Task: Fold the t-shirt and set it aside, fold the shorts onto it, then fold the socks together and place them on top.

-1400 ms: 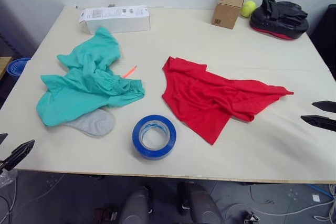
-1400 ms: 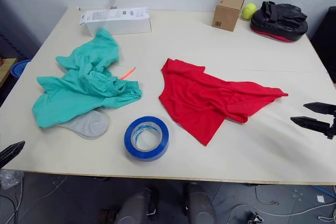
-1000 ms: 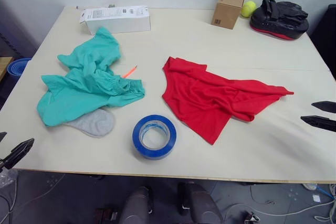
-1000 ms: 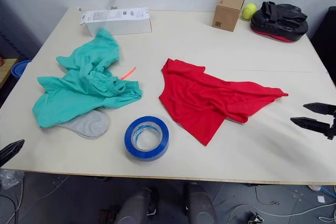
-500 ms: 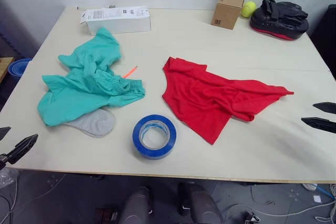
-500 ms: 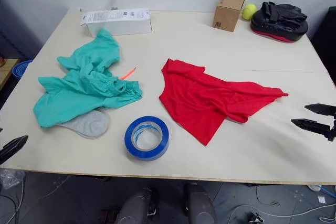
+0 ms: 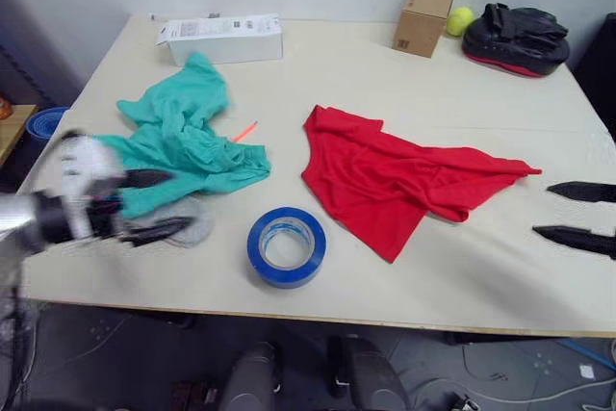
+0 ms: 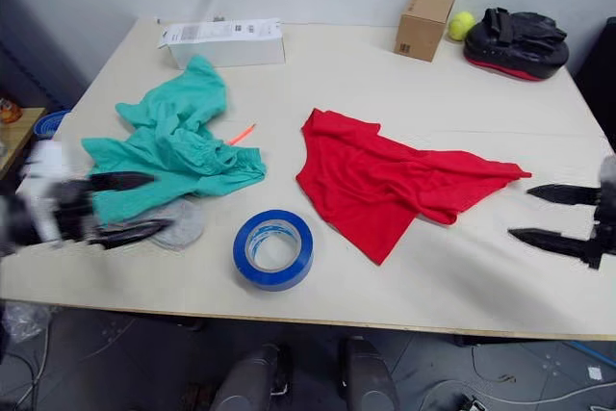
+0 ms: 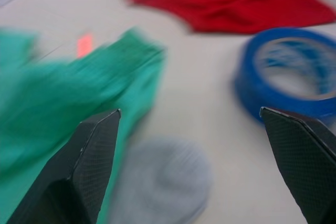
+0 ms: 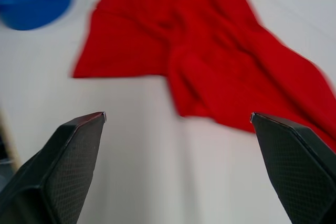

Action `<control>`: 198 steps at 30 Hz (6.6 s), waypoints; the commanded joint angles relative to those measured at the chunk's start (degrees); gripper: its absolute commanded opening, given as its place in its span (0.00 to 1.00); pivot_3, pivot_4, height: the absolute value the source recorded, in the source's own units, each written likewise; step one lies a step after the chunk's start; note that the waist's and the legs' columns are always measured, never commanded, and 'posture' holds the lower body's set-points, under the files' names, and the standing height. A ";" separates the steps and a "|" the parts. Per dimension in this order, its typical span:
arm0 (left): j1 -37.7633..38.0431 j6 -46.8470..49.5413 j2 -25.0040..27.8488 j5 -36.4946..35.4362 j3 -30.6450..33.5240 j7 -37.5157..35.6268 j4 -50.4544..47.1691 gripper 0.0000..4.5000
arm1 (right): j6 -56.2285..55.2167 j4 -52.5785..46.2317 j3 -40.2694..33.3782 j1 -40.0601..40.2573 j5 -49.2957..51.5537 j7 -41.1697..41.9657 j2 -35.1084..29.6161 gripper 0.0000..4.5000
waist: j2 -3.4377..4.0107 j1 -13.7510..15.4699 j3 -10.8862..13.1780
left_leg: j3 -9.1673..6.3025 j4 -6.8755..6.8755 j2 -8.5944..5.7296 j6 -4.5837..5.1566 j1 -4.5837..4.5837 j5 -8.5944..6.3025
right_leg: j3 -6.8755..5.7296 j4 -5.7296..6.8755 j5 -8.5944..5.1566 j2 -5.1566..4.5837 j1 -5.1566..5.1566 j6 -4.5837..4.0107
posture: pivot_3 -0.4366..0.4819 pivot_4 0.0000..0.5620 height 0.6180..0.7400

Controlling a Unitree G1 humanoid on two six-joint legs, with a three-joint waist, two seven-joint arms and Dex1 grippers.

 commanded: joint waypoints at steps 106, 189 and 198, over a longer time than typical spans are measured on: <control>2.20 46.40 1.14 12.49 39.98 40.32 1.87 1.00 | 5.81 -14.18 32.01 -35.10 6.68 -2.03 20.71 1.00 | -1.14 0.05 0.28 | -0.41 0.10 -0.09 -0.08 -0.66 -0.01 | -1.64 -0.15 0.07 -0.87 -0.32 0.11 | 0.48 0.27 1.00; -28.36 -33.33 -30.69 35.46 -34.59 -10.20 34.96 0.00 | -8.70 0.05 33.57 -22.41 -24.54 -22.75 15.00 0.96 | -0.42 1.66 0.19 | -0.03 1.29 -0.08 0.79 -0.91 0.36 | -1.68 0.37 0.36 -0.81 -0.09 0.61 | 0.48 0.27 1.00; -27.89 -32.60 -29.99 35.29 -34.51 -10.14 33.80 0.00 | -9.01 2.04 34.55 -22.62 -27.10 -25.28 16.84 0.32 | -0.41 1.56 0.19 | -0.03 1.29 -0.07 0.79 -0.91 0.36 | -1.68 0.38 0.36 -0.81 -0.10 0.61 | 0.48 0.27 1.00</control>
